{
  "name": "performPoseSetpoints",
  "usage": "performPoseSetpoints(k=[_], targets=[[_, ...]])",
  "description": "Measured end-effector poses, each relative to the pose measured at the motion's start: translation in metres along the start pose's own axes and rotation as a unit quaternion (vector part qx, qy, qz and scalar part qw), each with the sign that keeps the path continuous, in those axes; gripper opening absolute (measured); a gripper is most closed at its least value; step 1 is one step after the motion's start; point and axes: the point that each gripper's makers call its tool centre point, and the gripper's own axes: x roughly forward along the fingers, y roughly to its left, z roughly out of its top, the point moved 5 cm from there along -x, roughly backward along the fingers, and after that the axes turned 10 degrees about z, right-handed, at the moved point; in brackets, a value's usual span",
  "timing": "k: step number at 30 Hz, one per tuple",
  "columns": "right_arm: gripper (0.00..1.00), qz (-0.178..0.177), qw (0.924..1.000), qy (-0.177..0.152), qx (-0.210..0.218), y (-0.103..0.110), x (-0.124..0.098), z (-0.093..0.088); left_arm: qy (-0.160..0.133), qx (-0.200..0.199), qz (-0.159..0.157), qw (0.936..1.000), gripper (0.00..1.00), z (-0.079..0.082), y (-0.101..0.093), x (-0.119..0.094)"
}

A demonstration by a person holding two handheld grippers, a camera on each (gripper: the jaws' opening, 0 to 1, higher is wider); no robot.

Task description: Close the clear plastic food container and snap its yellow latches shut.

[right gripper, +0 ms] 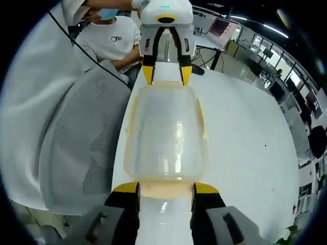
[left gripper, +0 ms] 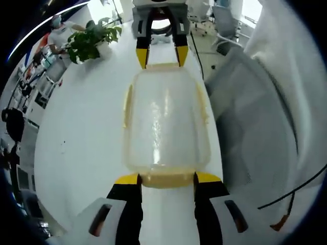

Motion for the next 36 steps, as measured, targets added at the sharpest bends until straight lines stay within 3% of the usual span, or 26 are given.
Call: performPoseSetpoints(k=[9, 36], targets=[[0.37, 0.002, 1.0000, 0.007, 0.001, -0.008, -0.002, -0.026, 0.006, 0.003, 0.004, 1.0000, 0.36, 0.019, 0.004, 0.022], [0.37, 0.002, 0.9997, 0.025, -0.001, -0.026, 0.003, -0.074, 0.017, 0.002, -0.005, 0.9998, 0.36, 0.043, 0.015, 0.067]])
